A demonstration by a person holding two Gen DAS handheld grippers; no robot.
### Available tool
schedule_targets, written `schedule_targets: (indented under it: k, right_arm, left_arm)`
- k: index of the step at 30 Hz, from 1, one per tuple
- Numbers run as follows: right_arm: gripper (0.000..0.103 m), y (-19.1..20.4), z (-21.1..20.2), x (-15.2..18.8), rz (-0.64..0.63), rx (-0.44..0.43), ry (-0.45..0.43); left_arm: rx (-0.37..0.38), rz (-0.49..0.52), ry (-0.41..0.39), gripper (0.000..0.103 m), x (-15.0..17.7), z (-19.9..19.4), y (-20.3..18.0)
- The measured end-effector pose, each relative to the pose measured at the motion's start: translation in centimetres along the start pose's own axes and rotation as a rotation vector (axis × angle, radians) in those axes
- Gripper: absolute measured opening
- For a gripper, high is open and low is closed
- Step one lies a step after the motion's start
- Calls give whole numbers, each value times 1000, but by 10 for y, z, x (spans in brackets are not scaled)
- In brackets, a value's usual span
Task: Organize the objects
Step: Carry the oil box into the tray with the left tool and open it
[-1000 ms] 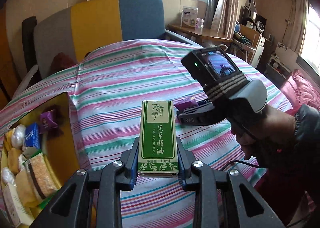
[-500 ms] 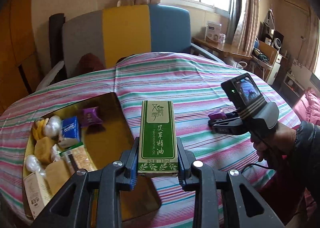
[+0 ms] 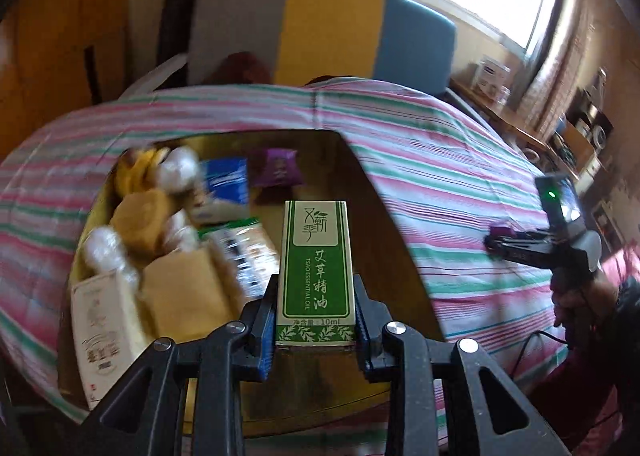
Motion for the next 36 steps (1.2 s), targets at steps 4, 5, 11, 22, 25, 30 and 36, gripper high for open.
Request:
schedule_targets:
  k: [4, 5, 11, 22, 25, 30, 36]
  right_arm:
    - [39, 1, 1, 0, -11, 3, 3]
    - [39, 1, 1, 0, -13, 4, 4]
    - [39, 2, 1, -1, -37, 15, 2]
    - [39, 1, 2, -3, -33, 7, 6]
    - [39, 1, 3, -4, -33, 6, 6]
    - [39, 2, 3, -4, -29, 3, 8]
    - [39, 1, 3, -4, -31, 4, 7]
  left_arm:
    - [-5, -153, 58, 30, 8, 4, 37]
    - [-7, -168, 63, 30, 9, 5, 41]
    - [70, -188, 67, 31, -14, 21, 19]
    - [38, -283, 198, 31, -28, 115, 3]
    - [-16, -269, 231, 31, -20, 132, 10]
    - [-34, -244, 224, 39, -23, 132, 14]
    - [-70, -172, 161, 39, -29, 105, 14]
Point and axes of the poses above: each gripper's, at about its wrist camera, not at the fingertips, and z roughly the way its jaws point, y to its left, x to its underside, the point moved 10 cm from there along z, roughly the way its jaws point, and after that the axes turned 11 degrees about -y, right-handed, at the moved point
